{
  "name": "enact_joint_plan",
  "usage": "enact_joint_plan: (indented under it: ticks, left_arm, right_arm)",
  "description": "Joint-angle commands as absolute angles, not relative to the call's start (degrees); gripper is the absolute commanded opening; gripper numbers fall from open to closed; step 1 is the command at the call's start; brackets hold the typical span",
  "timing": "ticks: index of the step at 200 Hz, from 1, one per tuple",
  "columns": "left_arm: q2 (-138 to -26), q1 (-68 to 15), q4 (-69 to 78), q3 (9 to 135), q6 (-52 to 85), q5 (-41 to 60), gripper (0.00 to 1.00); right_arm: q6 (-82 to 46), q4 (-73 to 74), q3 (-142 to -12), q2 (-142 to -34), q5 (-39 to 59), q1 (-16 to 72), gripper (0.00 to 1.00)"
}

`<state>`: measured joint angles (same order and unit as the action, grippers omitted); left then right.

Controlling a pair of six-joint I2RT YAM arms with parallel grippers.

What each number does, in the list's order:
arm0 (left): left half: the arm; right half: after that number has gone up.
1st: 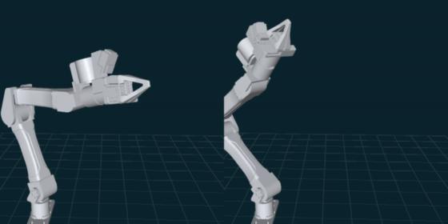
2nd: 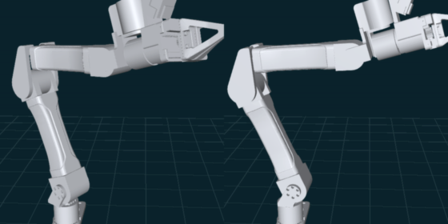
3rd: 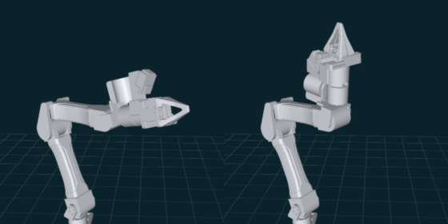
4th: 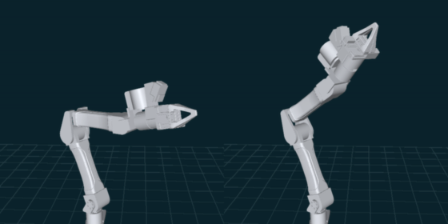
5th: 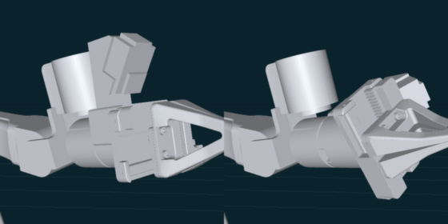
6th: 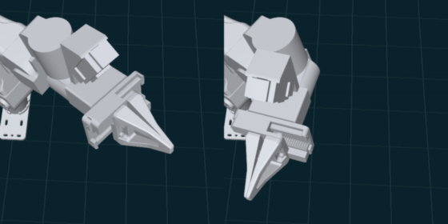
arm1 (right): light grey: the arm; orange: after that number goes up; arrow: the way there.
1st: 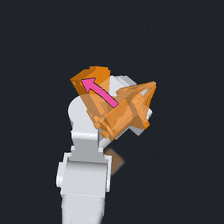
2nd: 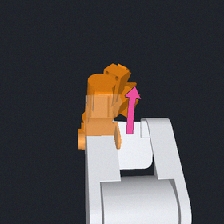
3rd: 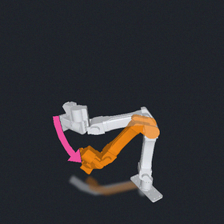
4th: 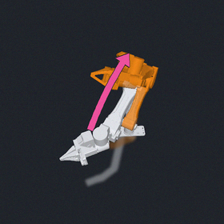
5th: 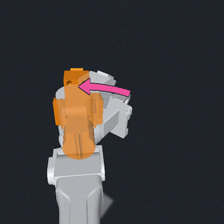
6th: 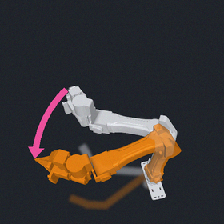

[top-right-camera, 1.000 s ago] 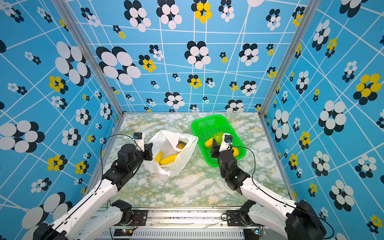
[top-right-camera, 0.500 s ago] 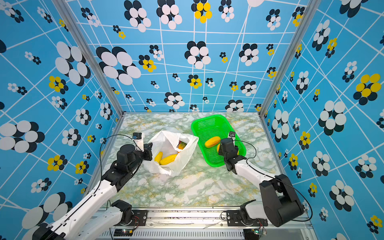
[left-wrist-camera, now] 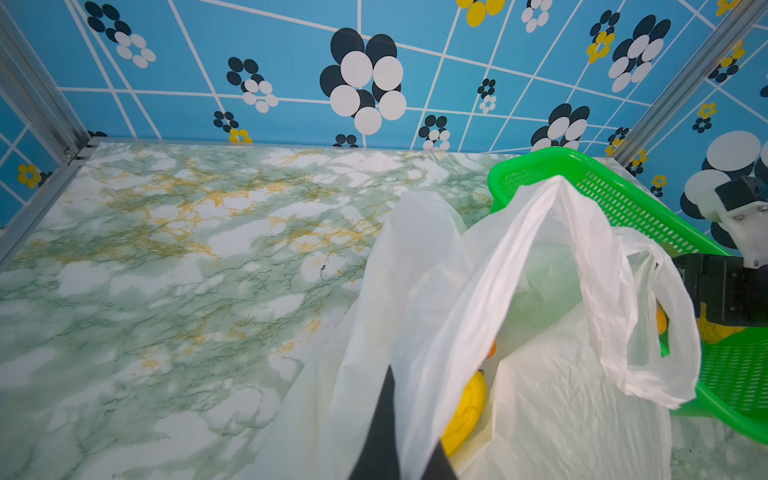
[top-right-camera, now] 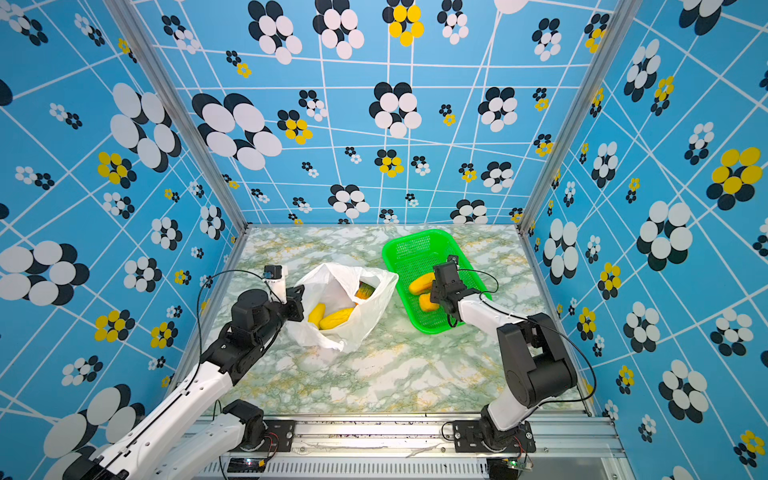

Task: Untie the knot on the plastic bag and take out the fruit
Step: 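Lower the green pepper into the basket and open the right gripper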

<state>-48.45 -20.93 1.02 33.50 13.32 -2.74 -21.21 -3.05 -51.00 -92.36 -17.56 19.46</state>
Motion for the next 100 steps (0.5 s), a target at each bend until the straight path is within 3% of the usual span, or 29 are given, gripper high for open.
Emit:
enact_joint_plan:
  ticks: [1,61,100]
  left_arm:
    - [-47.6,-20.8,0.9,33.3,13.1,-2.5,0.0]
    - [-47.5,-20.9,0.5,33.5,13.1,-2.5,0.0]
    - [-47.9,-20.9,0.7,33.6,13.2,-1.5,0.0]
  right_arm:
    - [-20.0,-3.9,-49.9,-90.5,-16.3,19.6,0.67]
    - [-19.7,2.4,-43.5,-84.5,-15.6,19.7,0.9]
    - [-19.4,10.3,-35.8,-76.9,-14.7,19.7,0.91]
